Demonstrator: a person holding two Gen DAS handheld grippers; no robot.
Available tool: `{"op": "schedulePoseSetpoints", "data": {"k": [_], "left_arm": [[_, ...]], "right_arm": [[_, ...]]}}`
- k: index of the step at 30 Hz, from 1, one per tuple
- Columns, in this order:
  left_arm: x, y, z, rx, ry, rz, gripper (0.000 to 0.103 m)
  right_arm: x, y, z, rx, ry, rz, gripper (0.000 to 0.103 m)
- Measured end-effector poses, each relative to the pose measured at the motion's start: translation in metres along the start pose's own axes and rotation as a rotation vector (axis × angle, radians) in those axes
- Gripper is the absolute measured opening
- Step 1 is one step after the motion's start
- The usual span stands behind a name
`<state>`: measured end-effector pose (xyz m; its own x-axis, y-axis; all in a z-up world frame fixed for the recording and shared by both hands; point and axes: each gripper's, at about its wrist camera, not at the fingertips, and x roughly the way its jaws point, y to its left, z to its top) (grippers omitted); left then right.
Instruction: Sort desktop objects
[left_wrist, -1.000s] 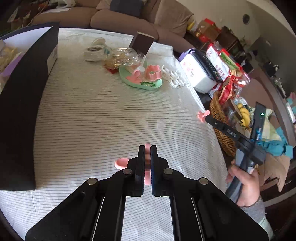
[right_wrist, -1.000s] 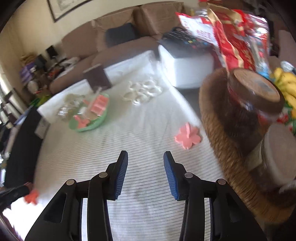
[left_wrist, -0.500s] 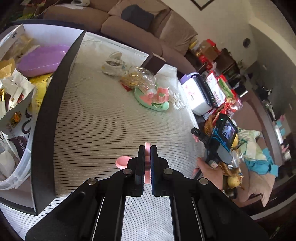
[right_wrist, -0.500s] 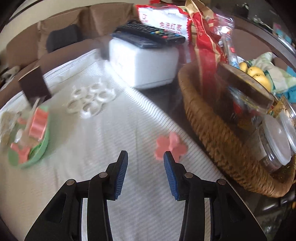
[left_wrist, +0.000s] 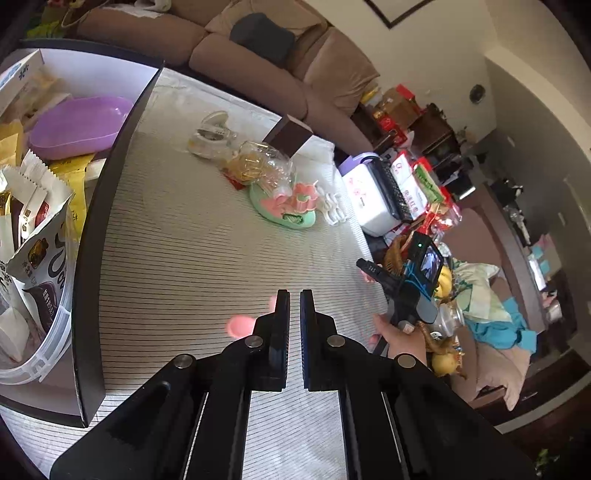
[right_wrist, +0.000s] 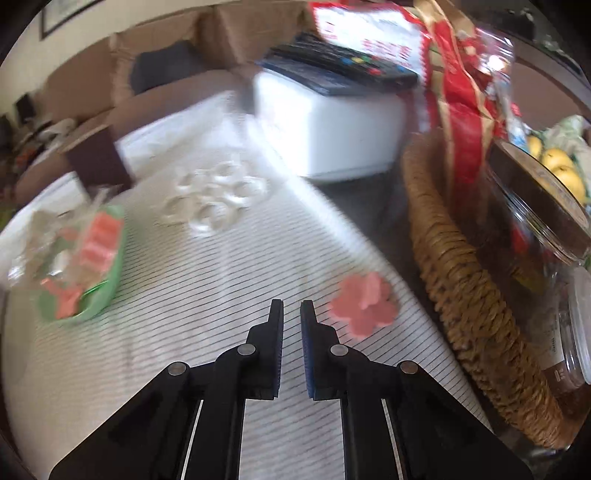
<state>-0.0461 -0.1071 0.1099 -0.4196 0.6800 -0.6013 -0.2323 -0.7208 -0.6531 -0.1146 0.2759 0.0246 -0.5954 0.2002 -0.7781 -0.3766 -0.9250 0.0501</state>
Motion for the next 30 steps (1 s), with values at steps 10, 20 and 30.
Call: {"op": "schedulePoseSetpoints", "data": {"k": [10, 20, 30], "left_arm": [[-0.011, 0.017, 0.008, -0.018, 0.023, -0.019, 0.006], [0.064, -0.009, -0.057, 0.260, 0.252, 0.274, 0.020], [0.082, -0.009, -0.070, 0.273, 0.298, 0.304, 0.015]], "right_arm": [[-0.108, 0.061, 0.007, -0.182, 0.057, 0.484, 0.008], [-0.107, 0.032, -0.055, -0.097, 0.139, 0.489, 0.011], [-0.117, -0.041, -0.062, 0.061, 0.087, 0.588, 0.012]]}}
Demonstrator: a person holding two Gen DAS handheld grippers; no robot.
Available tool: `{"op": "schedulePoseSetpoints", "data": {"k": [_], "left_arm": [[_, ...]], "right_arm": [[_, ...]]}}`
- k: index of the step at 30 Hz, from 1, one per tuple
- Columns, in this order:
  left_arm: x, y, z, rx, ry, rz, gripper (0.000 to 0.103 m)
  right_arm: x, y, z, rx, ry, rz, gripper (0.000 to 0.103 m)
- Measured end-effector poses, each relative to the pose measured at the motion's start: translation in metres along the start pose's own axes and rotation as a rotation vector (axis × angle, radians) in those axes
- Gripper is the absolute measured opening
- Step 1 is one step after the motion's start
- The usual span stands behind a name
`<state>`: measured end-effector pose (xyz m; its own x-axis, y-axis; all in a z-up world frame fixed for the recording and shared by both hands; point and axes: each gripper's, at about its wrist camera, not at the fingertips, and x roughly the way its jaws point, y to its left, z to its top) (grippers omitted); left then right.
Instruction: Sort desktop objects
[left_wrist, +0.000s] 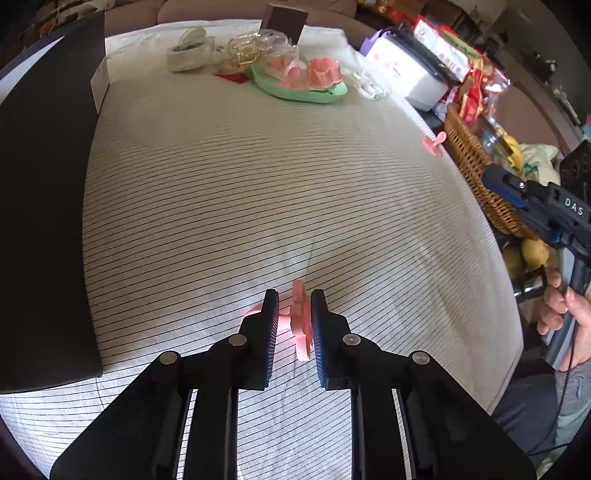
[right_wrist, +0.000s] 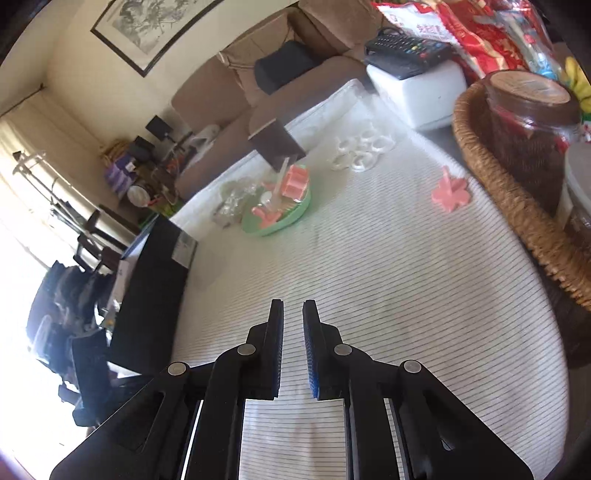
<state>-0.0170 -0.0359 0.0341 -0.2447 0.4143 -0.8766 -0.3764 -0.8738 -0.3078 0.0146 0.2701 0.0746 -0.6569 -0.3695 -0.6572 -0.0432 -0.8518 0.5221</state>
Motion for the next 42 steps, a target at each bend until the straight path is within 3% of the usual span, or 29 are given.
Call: {"op": "schedulePoseSetpoints", "data": {"k": [3, 6, 12, 16, 19, 20, 21, 22, 26, 28, 32, 35, 38, 39, 42], "left_arm": [[0.002, 0.005, 0.001, -0.020, 0.003, -0.014, 0.015], [0.003, 0.004, 0.002, -0.016, -0.003, 0.007, 0.015], [0.006, 0.002, 0.002, -0.017, -0.001, 0.013, 0.017], [0.007, 0.003, 0.002, -0.017, -0.002, 0.010, 0.018], [0.009, 0.005, 0.002, -0.038, 0.014, -0.028, 0.015], [0.010, 0.007, 0.003, -0.050, 0.021, -0.046, 0.009], [0.009, 0.008, 0.003, -0.059, 0.020, -0.059, 0.006], [0.006, 0.009, 0.004, -0.068, 0.010, -0.068, 0.005], [-0.012, 0.015, 0.009, -0.100, -0.041, -0.127, 0.005], [-0.017, 0.022, 0.011, -0.134, -0.055, -0.160, 0.005], [-0.028, 0.036, 0.014, -0.183, -0.084, -0.195, 0.005], [-0.034, 0.038, 0.017, -0.192, -0.099, -0.199, 0.005], [-0.035, 0.035, 0.019, -0.191, -0.100, -0.218, 0.005], [-0.035, 0.034, 0.019, -0.193, -0.099, -0.232, 0.005], [-0.034, 0.034, 0.021, -0.214, -0.089, -0.300, 0.005]], "right_arm": [[0.004, -0.007, 0.005, -0.004, -0.021, -0.159, 0.013], [0.020, -0.022, 0.013, 0.030, -0.066, -0.321, 0.022], [0.085, -0.022, 0.050, -0.076, -0.115, -0.668, 0.022], [0.116, -0.022, 0.074, -0.146, -0.115, -0.796, 0.024], [0.131, -0.031, 0.087, -0.149, -0.084, -0.799, 0.023], [0.134, -0.035, 0.089, -0.148, -0.074, -0.783, 0.023], [0.136, -0.038, 0.090, -0.143, -0.064, -0.752, 0.017], [0.137, -0.042, 0.091, -0.129, -0.050, -0.703, 0.008], [0.128, -0.039, 0.087, -0.099, -0.030, -0.480, 0.008], [0.113, -0.031, 0.083, -0.077, -0.027, -0.315, 0.008], [0.068, -0.015, 0.080, -0.051, -0.049, -0.142, 0.008], [0.043, 0.004, 0.090, -0.107, -0.069, -0.186, 0.008], [0.049, 0.026, 0.108, -0.271, 0.017, -0.377, 0.011], [0.062, 0.030, 0.116, -0.337, 0.094, -0.448, 0.017], [0.109, 0.024, 0.133, -0.466, 0.363, -0.604, 0.052]]}}
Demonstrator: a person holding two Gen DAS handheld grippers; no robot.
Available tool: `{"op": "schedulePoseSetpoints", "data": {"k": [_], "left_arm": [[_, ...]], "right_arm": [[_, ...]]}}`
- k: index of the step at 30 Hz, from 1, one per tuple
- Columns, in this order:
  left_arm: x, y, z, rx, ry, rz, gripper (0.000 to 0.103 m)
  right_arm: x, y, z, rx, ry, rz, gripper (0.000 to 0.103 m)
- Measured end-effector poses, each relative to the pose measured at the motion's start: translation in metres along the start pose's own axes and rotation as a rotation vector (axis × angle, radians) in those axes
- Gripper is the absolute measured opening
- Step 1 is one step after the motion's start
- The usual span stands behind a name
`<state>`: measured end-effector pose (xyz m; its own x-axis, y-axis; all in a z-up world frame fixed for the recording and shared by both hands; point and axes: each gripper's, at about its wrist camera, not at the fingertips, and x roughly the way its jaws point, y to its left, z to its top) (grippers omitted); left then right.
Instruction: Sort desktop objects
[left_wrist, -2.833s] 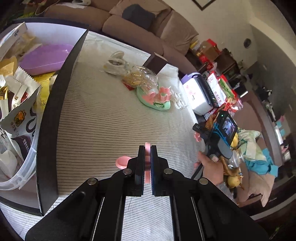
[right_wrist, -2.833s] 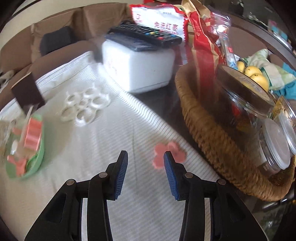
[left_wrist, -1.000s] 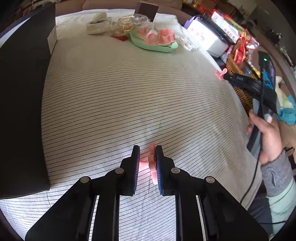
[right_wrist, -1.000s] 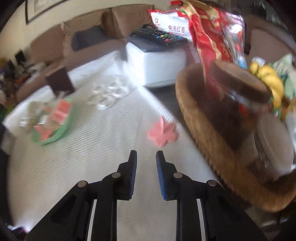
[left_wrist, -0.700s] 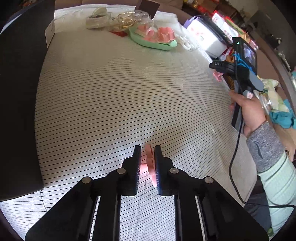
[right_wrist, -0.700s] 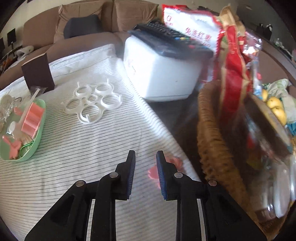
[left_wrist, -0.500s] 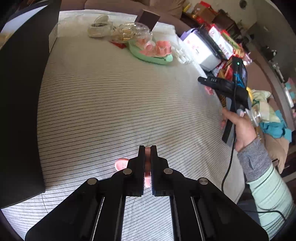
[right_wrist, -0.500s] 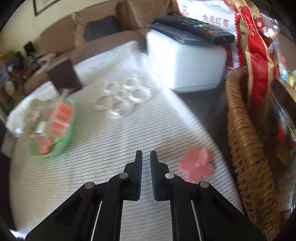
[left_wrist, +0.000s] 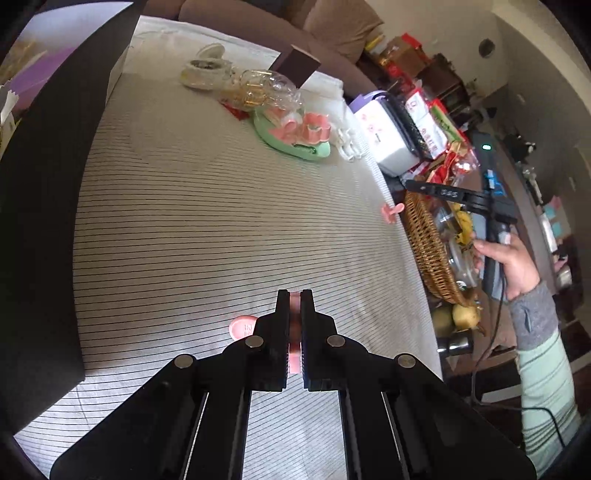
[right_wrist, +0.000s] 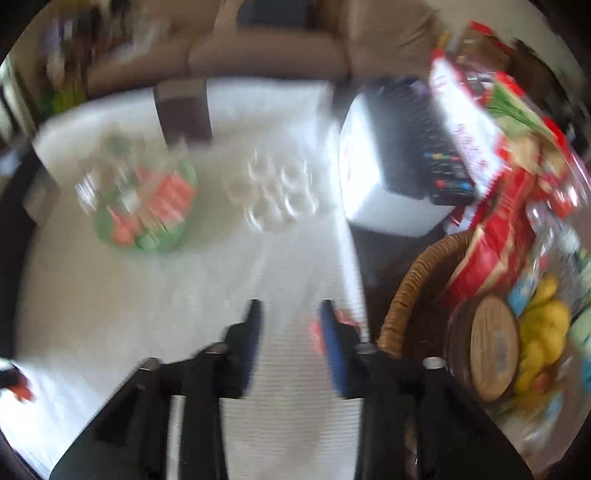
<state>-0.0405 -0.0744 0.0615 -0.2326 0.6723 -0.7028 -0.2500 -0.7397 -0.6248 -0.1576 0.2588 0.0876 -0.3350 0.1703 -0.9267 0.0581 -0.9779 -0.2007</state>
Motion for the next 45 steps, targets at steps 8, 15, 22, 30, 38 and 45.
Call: {"op": "schedulePoseSetpoints", "data": {"k": [8, 15, 22, 30, 38, 45], "left_arm": [[-0.003, -0.001, 0.012, -0.040, -0.019, -0.087, 0.005], [0.000, -0.005, 0.013, -0.027, -0.014, -0.070, 0.005], [-0.002, -0.006, 0.012, -0.025, -0.018, -0.072, 0.005], [-0.002, -0.006, 0.014, -0.029, -0.021, -0.080, 0.005], [-0.003, -0.007, 0.012, -0.025, -0.019, -0.082, 0.005], [-0.002, -0.007, 0.010, -0.032, -0.016, -0.083, 0.005]], "right_arm": [[0.078, -0.001, 0.040, -0.142, 0.441, -0.165, 0.055], [0.099, -0.004, 0.031, -0.178, 0.613, -0.160, 0.050], [0.094, 0.005, 0.025, -0.196, 0.595, -0.135, 0.012], [0.044, 0.018, 0.038, -0.159, 0.444, -0.004, 0.010], [-0.024, 0.064, 0.035, -0.255, 0.375, 0.161, 0.010], [-0.039, 0.033, 0.042, -0.139, 0.250, 0.041, 0.067]]}}
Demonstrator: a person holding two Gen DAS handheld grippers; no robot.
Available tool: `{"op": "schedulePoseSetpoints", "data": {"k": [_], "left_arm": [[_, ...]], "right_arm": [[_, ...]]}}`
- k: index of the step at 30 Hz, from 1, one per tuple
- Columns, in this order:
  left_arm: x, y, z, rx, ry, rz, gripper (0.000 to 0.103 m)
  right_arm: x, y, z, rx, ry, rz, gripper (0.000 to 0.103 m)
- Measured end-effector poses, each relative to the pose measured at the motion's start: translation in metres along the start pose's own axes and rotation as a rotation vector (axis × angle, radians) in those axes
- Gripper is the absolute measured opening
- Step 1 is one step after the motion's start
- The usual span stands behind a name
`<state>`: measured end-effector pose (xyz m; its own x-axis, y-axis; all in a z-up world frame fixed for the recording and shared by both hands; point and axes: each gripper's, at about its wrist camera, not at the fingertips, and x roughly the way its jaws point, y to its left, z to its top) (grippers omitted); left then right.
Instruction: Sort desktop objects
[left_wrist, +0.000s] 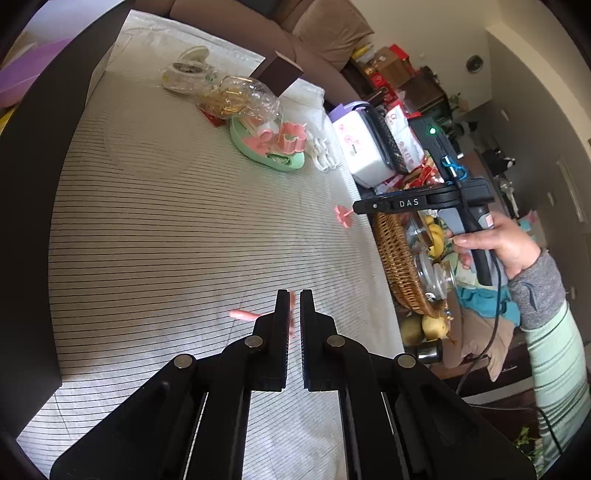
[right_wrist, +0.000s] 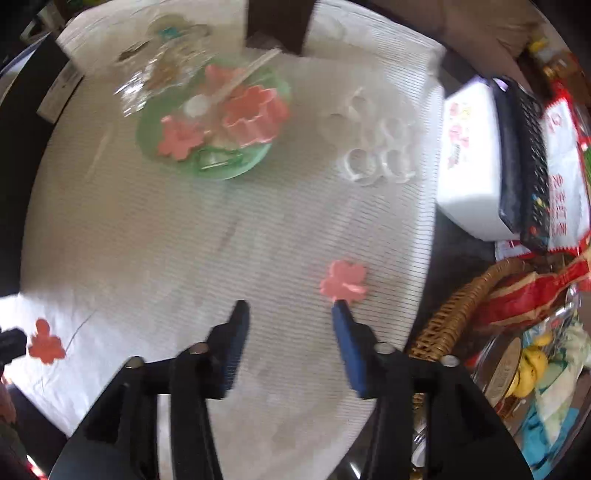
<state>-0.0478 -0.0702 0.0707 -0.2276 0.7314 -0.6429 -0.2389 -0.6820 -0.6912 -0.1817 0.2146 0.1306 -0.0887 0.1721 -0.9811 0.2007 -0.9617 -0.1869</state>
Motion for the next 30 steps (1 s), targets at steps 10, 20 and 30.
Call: {"op": "schedulePoseSetpoints", "data": {"k": [10, 20, 30], "left_arm": [[0.008, 0.000, -0.003, 0.014, 0.023, 0.051, 0.008], [0.007, 0.010, 0.007, 0.015, -0.017, 0.143, 0.066], [0.044, -0.013, 0.001, 0.241, -0.055, 0.353, 0.067]], "right_arm": [[0.056, -0.023, -0.044, 0.312, -0.173, 0.007, 0.073], [0.029, -0.009, -0.052, 0.246, -0.175, 0.162, 0.045], [-0.023, 0.054, -0.149, 0.309, -0.393, 0.505, 0.045]]}}
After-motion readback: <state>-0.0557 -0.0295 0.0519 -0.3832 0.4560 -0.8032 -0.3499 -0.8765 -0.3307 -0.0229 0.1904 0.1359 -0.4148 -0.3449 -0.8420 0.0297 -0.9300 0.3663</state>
